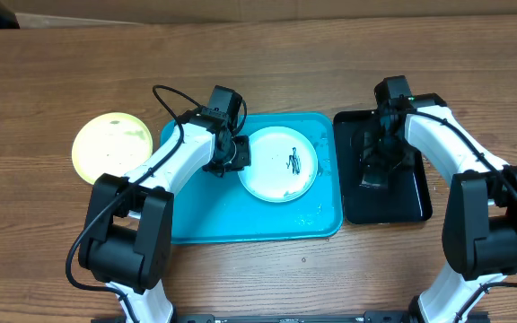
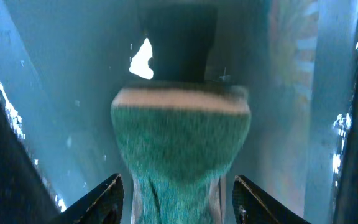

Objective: Clean dirty plates on tray and stack at the side
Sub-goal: 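Grasp the green sponge in the black tray with the right gripper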

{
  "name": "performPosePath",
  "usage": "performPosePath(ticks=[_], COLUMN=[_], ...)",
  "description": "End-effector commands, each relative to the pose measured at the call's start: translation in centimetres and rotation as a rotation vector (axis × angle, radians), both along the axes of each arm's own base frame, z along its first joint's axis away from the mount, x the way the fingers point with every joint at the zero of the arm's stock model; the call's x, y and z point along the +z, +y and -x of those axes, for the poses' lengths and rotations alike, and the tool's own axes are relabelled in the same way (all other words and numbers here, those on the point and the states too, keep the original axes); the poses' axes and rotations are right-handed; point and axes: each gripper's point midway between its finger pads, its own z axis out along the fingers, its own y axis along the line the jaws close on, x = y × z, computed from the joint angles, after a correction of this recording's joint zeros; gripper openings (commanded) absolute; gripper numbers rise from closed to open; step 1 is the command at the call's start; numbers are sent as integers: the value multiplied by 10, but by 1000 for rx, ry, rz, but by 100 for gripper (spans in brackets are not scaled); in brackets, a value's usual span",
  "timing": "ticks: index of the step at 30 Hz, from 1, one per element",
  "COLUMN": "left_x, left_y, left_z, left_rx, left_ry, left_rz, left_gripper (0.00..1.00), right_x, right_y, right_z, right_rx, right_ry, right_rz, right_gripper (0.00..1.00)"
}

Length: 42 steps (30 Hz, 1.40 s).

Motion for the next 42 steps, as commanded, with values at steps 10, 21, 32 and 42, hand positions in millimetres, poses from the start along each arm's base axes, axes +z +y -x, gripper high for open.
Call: performPosePath(ticks=[10,21,32,42], left_x=[-3,-3,-3,-8], left_y=[-1,-1,-1,0], left_z=[1,1,0,1], left_rx=[-14,-14,-14,-13], left_ry=[2,1,-5,-8], left_rz=[-2,-3,-2,-3], left_gripper=[18,19,21,18], right_x=[-2,-5,48,49], right_y=[-6,-5,-5,-11], right_z=[1,0,-22,-20], right_rx=[-10,-25,12,27], right_ry=[-15,-27,-59,-49], right_rz=[27,24,38,69], right_gripper=[50,4,4,4])
